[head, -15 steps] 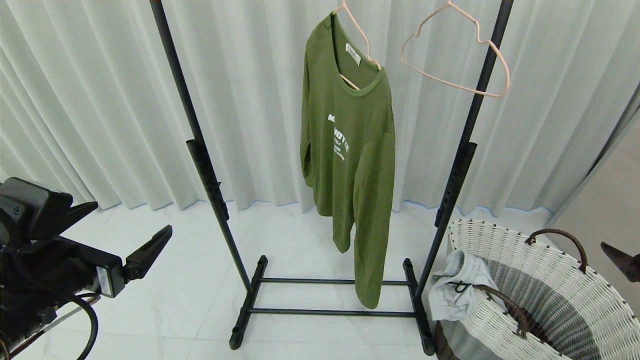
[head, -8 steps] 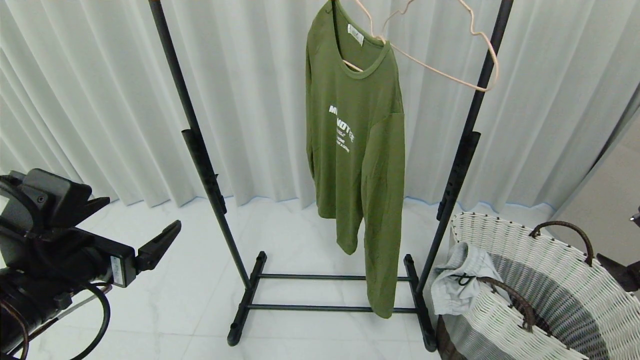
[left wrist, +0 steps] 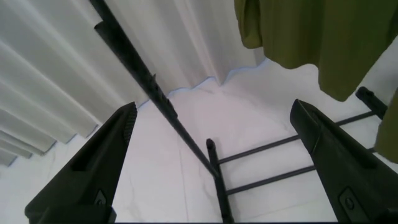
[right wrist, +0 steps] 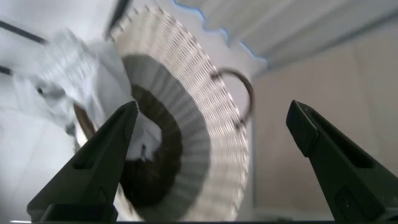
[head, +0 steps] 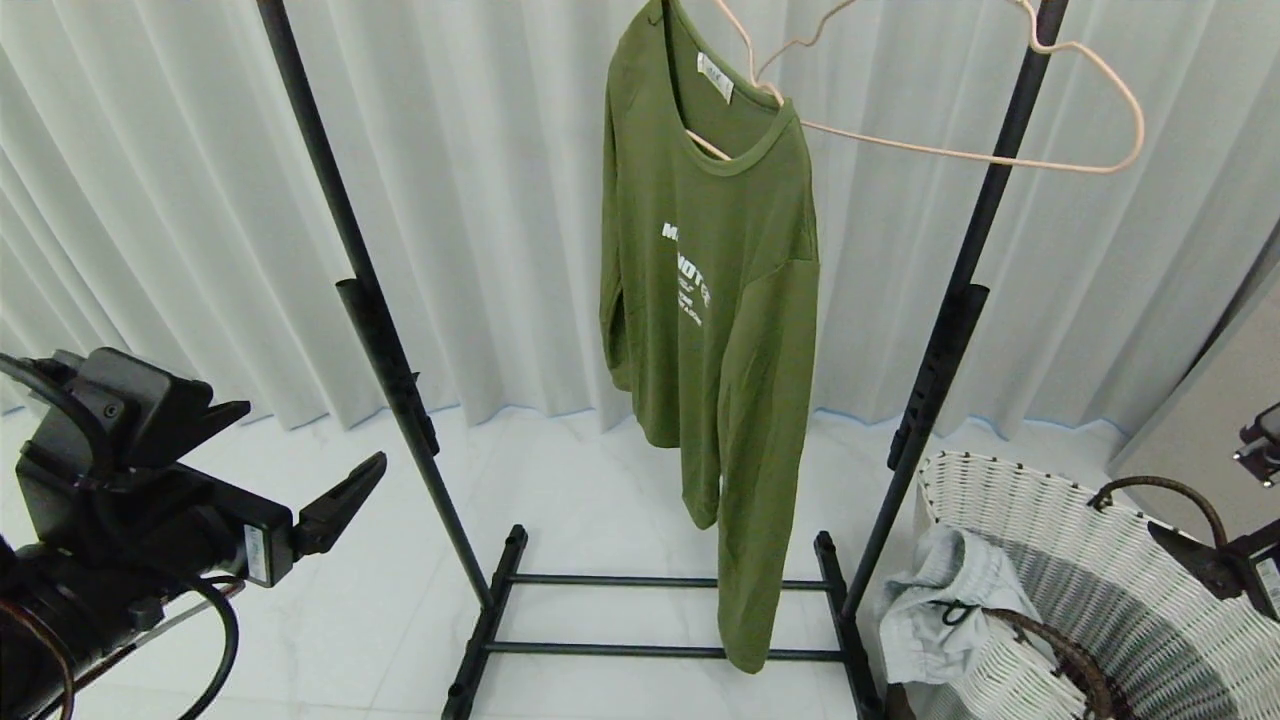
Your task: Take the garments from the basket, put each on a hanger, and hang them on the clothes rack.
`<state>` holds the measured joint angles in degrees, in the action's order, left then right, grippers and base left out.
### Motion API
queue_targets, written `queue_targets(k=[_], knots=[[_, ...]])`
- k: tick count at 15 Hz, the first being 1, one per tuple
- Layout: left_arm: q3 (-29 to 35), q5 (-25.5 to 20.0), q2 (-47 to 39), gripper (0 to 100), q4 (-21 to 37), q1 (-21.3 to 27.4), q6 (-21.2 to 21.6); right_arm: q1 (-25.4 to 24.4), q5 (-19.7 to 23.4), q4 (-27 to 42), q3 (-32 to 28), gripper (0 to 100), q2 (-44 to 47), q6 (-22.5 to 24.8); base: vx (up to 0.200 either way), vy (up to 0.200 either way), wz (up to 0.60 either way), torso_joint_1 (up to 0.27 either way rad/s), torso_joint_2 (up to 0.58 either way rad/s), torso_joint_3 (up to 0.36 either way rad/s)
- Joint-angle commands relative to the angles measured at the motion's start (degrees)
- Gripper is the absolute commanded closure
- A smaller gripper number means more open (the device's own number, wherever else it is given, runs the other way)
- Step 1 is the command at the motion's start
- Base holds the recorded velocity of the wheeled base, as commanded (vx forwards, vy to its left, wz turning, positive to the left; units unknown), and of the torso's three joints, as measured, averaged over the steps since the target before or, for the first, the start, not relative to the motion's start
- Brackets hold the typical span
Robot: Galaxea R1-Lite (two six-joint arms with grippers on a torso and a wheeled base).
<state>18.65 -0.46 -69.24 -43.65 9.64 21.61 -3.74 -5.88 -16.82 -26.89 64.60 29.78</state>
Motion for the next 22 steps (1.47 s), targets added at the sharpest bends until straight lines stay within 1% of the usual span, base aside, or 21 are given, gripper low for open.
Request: queue_targets(k=[1,3,5,6,8,9,10,11,13,17,19,20,22], knots=[[-0.02,0.02,-0.10,0,-0.03,0.29,0.01,-0.65,1.04,-0.14,-0.18,0,2.73,-0.16,0.200,0.000,0.00,0.002,0.00,-0.002],[-0.11,0.11,-0.10,0,-0.03,0.20,0.27,-3.11,1.22,-0.23,-0.35,0,5.71,-0.43,0.200,0.000,0.00,0.002,0.00,0.002],[-0.46,0.11,-0.28,0,-0.12,0.29,1.33,-7.60,1.22,-0.14,-0.44,0,9.85,-3.15,0.200,0.000,0.00,0.000,0.00,0.010],[-0.63,0.11,-0.19,0,-0.12,0.29,2.20,-10.23,1.04,-0.14,-0.53,0,12.57,-5.26,0.000,0.000,0.00,0.000,0.00,0.000],[-0.63,0.11,-0.10,0,-0.12,0.20,2.29,-13.57,0.69,-0.14,-0.79,0,17.49,-7.02,0.000,0.000,0.00,0.000,0.00,0.000],[-0.63,0.11,-0.02,0,-0.12,0.20,2.29,-14.01,0.16,-0.05,-0.97,0,20.04,-7.02,0.000,0.000,0.00,0.000,0.00,0.000],[-0.63,0.11,-0.02,0,-0.12,0.29,2.29,-14.01,-1.24,-0.14,-1.06,0,22.15,-7.19,0.000,0.000,0.00,0.000,0.00,0.000],[-0.72,0.11,-0.02,0,-0.12,0.46,2.29,-14.01,-2.21,-0.23,-1.14,0,24.00,-7.98,0.000,0.000,0.00,0.000,0.00,0.000],[-0.90,0.11,-0.10,0,-0.12,1.08,2.29,-14.10,-2.74,-0.14,-1.67,0,26.81,-10.01,0.000,0.000,0.00,0.000,0.00,0.000],[-0.90,0.11,-0.45,0,-0.12,2.05,2.29,-14.10,-5.37,0.12,-1.67,0,28.65,-10.27,0.000,0.000,0.00,0.000,0.00,0.000],[-2.30,0.11,-0.37,0,-0.12,3.19,2.38,-14.10,-8.01,0.48,-1.32,0,28.74,-10.27,0.000,0.000,0.00,0.000,0.00,0.000],[-2.66,0.20,-0.28,0,-0.12,3.54,2.38,-14.10,-9.77,1.35,-1.14,0,28.65,-10.27,0.000,0.000,0.00,0.000,0.00,0.000],[-2.66,0.20,-0.28,0,-0.12,3.54,2.38,-14.19,-11.00,3.90,-1.06,0,27.95,-10.27,0.000,0.000,0.00,0.000,0.00,0.000]])
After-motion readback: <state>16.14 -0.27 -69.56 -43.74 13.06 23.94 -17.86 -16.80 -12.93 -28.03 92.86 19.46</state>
